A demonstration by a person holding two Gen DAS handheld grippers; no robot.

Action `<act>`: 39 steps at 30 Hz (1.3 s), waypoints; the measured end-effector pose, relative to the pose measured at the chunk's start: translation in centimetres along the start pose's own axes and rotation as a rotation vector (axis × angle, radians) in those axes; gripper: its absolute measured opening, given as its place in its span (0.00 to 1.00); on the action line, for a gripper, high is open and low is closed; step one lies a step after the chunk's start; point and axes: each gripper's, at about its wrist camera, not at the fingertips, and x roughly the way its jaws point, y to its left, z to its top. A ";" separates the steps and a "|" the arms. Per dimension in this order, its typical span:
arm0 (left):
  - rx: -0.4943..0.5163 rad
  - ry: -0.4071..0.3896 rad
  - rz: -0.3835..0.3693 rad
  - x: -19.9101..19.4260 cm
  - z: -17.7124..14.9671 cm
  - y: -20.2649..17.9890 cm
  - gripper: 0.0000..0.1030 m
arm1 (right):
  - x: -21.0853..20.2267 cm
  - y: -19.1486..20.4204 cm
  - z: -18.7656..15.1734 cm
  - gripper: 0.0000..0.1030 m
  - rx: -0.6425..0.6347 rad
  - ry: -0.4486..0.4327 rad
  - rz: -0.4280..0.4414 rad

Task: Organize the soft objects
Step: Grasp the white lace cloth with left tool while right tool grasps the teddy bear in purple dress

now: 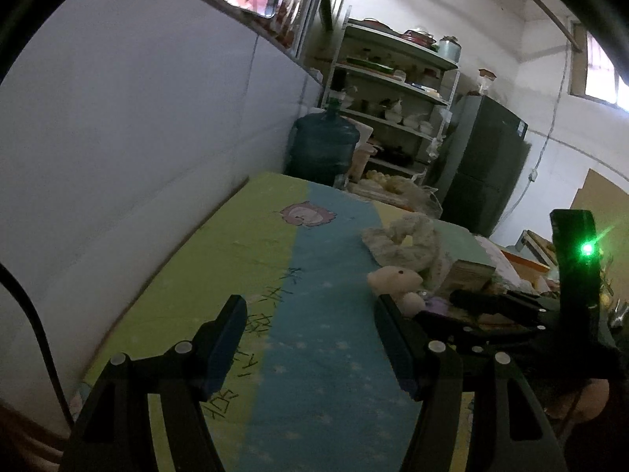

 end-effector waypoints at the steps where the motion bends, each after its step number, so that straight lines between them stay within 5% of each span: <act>1: -0.007 0.005 0.000 0.2 0.0 0.2 0.65 | 0.6 0.1 0.1 0.73 -0.004 0.017 -0.007; 7: -0.013 0.027 -0.002 1.0 0.0 1.1 0.65 | 3.4 0.0 -0.3 0.73 0.032 0.083 -0.029; 11: -0.008 0.034 -0.006 1.3 0.2 1.5 0.65 | 3.8 -0.3 -0.1 0.42 0.043 0.064 -0.087; 20: -0.003 0.031 -0.116 3.0 4.0 0.9 0.65 | 2.0 0.0 -1.2 0.38 0.070 0.049 -0.036; 26: 0.107 0.051 -0.184 7.1 7.5 -2.8 0.65 | -2.1 -0.2 -3.2 0.38 0.101 0.007 -0.001; 29: 0.144 0.090 -0.242 10.1 8.4 -4.6 0.65 | -4.2 -1.0 -4.0 0.38 0.132 -0.029 -0.001; 39: 0.197 0.281 -0.213 19.3 6.8 -7.3 0.54 | -8.3 -3.4 -5.8 0.39 0.187 -0.098 -0.010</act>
